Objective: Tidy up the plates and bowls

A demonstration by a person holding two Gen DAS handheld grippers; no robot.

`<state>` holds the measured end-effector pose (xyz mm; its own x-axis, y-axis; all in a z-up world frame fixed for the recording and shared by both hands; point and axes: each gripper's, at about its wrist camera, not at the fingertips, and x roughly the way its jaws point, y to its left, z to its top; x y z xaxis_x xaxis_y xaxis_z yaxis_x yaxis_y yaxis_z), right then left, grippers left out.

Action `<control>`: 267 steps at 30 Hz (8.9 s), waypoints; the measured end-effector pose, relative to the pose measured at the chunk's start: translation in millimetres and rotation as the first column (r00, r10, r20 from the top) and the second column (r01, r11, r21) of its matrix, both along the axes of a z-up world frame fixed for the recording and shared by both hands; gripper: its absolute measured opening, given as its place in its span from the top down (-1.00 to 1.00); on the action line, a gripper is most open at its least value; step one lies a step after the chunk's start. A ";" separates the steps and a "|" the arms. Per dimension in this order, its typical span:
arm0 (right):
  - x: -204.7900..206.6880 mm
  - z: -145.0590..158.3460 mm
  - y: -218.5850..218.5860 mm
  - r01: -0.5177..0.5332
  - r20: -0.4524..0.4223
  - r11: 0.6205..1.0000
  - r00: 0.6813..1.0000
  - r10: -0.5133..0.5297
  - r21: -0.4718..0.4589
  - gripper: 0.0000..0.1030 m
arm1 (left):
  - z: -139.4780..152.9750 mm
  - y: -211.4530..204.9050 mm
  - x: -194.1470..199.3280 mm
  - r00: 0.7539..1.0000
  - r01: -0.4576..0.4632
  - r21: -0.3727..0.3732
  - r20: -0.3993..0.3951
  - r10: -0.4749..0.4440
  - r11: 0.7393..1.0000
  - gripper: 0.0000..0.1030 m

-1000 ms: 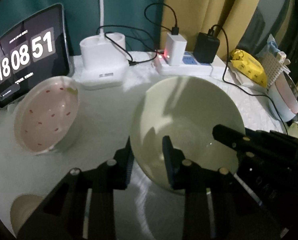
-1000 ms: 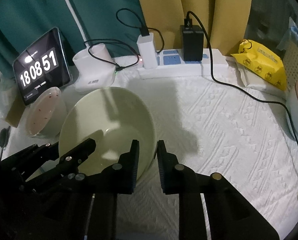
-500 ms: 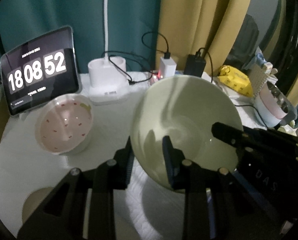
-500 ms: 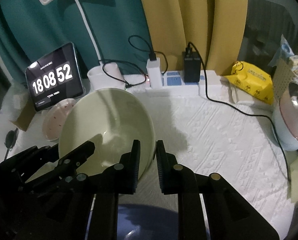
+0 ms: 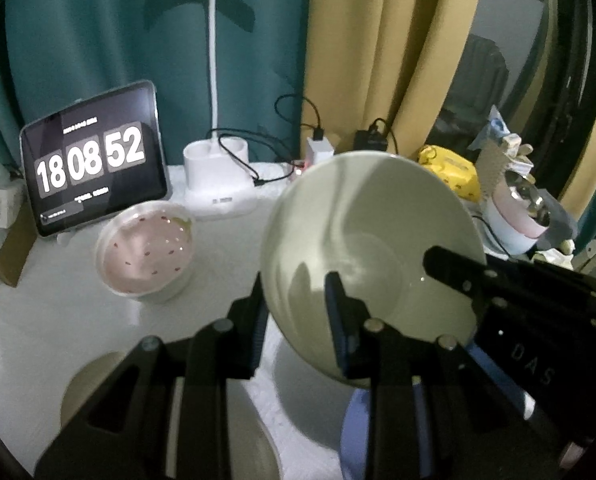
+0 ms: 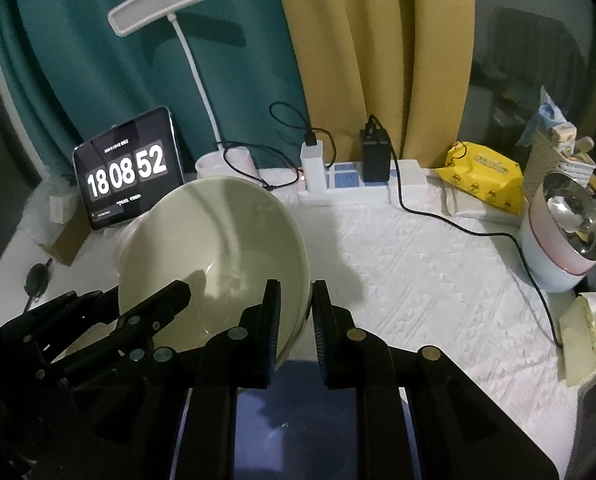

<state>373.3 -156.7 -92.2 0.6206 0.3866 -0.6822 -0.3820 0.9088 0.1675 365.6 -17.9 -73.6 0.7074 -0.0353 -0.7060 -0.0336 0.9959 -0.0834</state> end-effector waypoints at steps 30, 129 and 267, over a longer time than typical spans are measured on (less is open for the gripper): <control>-83.9 11.2 -56.0 0.071 0.045 0.997 0.996 -0.073 0.038 0.67 | 9.7 -50.0 -80.6 0.997 0.077 0.011 0.016 -0.077 0.997 0.45; -75.9 1.8 21.8 0.023 0.077 0.993 0.997 -0.014 -0.115 0.37 | 7.6 42.2 -85.1 0.998 -0.018 0.049 0.060 0.015 0.999 0.11; -49.1 17.5 83.8 -0.019 -0.017 1.000 1.000 0.019 0.010 0.69 | 15.1 82.9 -49.6 0.999 -0.033 0.000 0.026 0.033 0.999 0.55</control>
